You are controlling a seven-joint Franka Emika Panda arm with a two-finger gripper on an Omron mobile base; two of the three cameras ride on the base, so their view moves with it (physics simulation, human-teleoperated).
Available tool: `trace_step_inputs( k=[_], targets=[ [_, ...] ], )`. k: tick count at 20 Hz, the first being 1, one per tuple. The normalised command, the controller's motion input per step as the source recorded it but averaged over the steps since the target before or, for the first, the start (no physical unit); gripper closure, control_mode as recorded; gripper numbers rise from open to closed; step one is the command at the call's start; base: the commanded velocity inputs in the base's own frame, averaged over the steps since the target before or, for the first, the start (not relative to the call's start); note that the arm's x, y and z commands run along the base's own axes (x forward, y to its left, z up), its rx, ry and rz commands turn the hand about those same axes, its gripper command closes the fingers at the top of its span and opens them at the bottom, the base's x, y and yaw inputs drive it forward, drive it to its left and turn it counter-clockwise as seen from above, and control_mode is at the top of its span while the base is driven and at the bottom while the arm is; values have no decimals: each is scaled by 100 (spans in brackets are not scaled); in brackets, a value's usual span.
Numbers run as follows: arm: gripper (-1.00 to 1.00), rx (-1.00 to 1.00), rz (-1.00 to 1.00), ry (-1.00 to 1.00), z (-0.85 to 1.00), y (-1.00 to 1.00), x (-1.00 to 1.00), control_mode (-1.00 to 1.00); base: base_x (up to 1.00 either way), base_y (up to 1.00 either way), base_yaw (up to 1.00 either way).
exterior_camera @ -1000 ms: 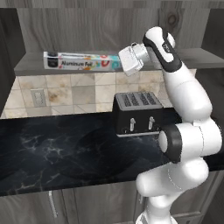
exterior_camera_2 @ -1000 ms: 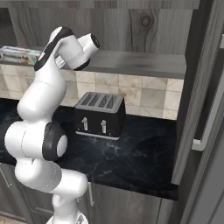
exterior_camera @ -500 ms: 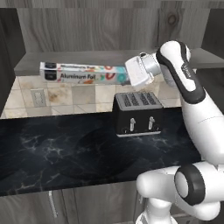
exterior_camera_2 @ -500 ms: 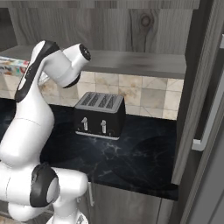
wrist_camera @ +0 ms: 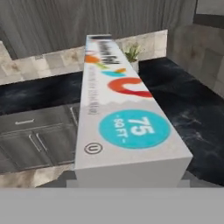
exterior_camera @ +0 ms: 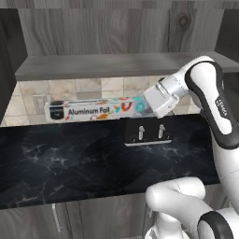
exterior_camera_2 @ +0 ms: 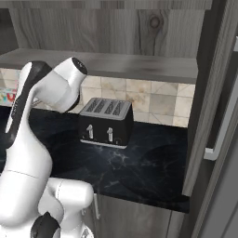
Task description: Retrieve the tupperware and aluminum foil from the cabinet and place them on the dining counter near the plate with mushroom and lemon to prepare for storing leftovers.
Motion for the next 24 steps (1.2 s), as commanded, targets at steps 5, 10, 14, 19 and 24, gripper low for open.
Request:
trace_step_inputs(
  k=[5, 10, 14, 19, 24],
  targets=[
    [100, -15, -18, 46, -48, -57, -100, -100, 0, 0, 0],
    [100, -9, -40, 38, -32, -96, -66, -100, 0, 0, 0],
    [100, -9, -51, 31, -4, -66, -27, -100, 0, 0, 0],
    [100, -15, -53, 24, 0, -18, 0, -100, 0, 0, 0],
    [100, -22, -51, 18, 0, 0, 0, -100, 0, 0, 0]
  ],
)
